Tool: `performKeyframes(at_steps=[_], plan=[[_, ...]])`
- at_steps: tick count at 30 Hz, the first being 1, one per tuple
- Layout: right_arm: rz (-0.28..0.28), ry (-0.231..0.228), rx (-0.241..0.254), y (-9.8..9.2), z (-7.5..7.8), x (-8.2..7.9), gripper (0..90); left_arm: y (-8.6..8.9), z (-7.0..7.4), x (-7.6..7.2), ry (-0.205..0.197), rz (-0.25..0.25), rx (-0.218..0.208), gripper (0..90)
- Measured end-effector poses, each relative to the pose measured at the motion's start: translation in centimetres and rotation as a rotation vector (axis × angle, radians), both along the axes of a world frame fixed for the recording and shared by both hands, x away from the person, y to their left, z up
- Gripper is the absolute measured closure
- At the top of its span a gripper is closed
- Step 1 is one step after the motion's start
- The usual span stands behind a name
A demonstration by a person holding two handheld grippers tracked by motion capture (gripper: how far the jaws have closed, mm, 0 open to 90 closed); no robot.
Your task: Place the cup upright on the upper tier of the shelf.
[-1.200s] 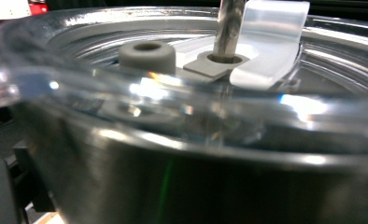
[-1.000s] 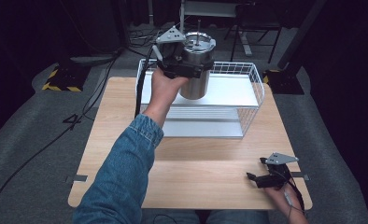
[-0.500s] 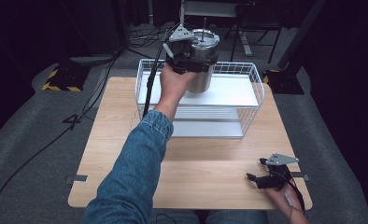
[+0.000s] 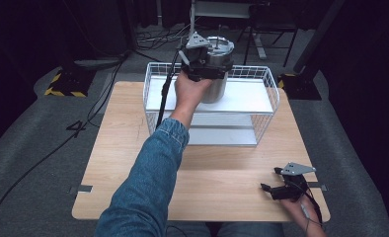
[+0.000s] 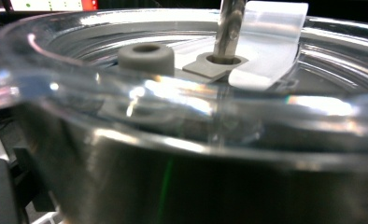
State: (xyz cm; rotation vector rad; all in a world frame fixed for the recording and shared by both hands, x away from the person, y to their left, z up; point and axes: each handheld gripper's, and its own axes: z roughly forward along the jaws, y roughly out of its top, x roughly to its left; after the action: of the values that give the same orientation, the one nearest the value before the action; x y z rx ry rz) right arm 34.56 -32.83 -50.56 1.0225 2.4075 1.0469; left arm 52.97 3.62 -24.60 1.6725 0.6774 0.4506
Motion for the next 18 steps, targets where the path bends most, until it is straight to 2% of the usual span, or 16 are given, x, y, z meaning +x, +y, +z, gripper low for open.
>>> performKeyframes(at_steps=[11, 18], plan=[[0.003, 0.001, 0.003, 0.0, 0.0, 0.0, 11.8, -0.1, -1.2, 0.4, 0.016, 0.018, 0.013, 3.4], [0.003, 0.001, 0.002, 0.0, 0.0, 0.0, 11.8, -0.3, -1.4, 0.1, -0.015, 0.030, 0.029, 3.5]])
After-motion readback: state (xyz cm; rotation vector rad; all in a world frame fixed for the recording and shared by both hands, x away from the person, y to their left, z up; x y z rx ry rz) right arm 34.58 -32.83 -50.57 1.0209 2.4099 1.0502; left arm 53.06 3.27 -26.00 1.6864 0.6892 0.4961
